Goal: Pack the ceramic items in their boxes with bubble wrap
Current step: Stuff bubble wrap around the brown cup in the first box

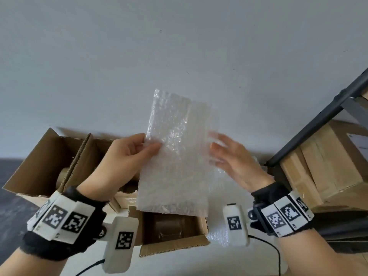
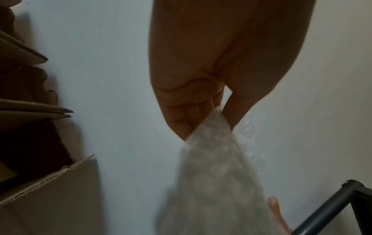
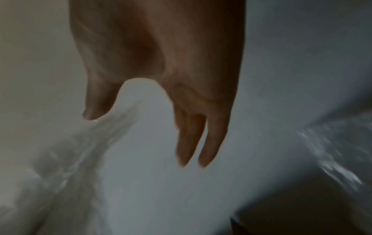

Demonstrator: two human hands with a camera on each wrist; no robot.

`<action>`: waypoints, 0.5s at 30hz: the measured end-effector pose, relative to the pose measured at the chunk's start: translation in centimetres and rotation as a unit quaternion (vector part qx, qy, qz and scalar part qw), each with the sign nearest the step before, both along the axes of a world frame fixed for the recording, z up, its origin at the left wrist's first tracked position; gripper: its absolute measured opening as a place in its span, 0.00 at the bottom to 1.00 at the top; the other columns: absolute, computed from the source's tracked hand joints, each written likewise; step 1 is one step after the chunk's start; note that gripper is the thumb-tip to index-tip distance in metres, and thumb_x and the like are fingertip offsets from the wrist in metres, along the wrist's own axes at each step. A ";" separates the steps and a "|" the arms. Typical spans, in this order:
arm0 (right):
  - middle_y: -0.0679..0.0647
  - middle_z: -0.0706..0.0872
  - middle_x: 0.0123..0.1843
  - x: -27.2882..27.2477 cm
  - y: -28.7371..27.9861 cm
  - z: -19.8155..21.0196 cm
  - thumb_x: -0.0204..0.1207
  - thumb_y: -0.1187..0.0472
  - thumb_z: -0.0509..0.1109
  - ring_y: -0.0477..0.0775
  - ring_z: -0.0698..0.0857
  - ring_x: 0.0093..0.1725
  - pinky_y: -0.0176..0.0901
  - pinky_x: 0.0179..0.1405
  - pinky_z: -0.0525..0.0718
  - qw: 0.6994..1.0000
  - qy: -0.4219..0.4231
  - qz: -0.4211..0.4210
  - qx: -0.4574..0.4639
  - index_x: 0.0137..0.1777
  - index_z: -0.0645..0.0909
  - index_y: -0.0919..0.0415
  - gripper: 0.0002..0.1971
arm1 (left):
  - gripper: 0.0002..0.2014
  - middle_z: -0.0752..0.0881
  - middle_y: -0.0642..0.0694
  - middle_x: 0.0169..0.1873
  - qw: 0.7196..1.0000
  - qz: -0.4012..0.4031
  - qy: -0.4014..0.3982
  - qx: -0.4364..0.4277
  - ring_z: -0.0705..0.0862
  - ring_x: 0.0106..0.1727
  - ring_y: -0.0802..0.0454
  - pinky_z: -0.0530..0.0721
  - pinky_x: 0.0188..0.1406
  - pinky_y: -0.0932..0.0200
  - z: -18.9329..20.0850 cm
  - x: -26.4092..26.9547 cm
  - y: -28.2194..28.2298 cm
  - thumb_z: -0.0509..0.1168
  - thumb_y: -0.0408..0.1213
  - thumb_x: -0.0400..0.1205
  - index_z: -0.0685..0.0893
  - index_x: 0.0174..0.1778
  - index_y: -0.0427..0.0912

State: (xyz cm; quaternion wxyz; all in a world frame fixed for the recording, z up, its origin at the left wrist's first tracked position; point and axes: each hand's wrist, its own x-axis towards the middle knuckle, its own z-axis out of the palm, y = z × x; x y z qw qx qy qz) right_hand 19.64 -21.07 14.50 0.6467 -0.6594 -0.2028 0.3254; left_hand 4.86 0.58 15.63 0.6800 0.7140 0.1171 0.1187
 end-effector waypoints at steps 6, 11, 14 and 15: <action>0.60 0.91 0.47 -1.9 0.0 -2.9 0.70 0.60 0.74 0.52 0.91 0.42 0.43 0.43 0.89 0.993 0.074 0.065 0.061 0.50 0.90 0.58 0.10 | 0.10 0.91 0.42 0.45 1.000 -0.002 -0.003 -0.021 0.90 0.48 0.46 0.89 0.44 0.57 -0.2 -0.9 -0.4 0.68 0.45 0.77 0.89 0.49 0.46; 0.62 0.91 0.44 -2.2 -0.1 -3.5 0.71 0.63 0.72 0.52 0.91 0.39 0.41 0.37 0.89 0.991 0.081 0.064 0.080 0.55 0.88 0.56 0.12 | 0.17 0.92 0.45 0.44 0.997 -0.053 0.060 0.021 0.91 0.45 0.47 0.89 0.40 0.58 -0.2 -2.1 -0.3 0.67 0.45 0.75 0.83 0.59 0.47; 0.59 0.91 0.41 -2.4 -0.4 -3.7 0.73 0.65 0.69 0.51 0.91 0.37 0.41 0.35 0.89 0.985 0.114 0.071 0.108 0.54 0.88 0.56 0.11 | 0.20 0.91 0.37 0.45 0.997 -0.062 0.044 -0.034 0.90 0.46 0.40 0.90 0.44 0.49 -0.4 -2.8 -0.1 0.69 0.42 0.73 0.79 0.61 0.47; 0.58 0.91 0.40 -2.6 -0.4 -3.8 0.74 0.65 0.69 0.49 0.90 0.35 0.40 0.34 0.88 0.983 0.124 0.072 0.115 0.52 0.88 0.55 0.11 | 0.19 0.91 0.35 0.44 0.996 -0.055 0.036 -0.053 0.90 0.46 0.38 0.90 0.44 0.47 -0.5 -3.0 -0.2 0.70 0.42 0.72 0.80 0.60 0.49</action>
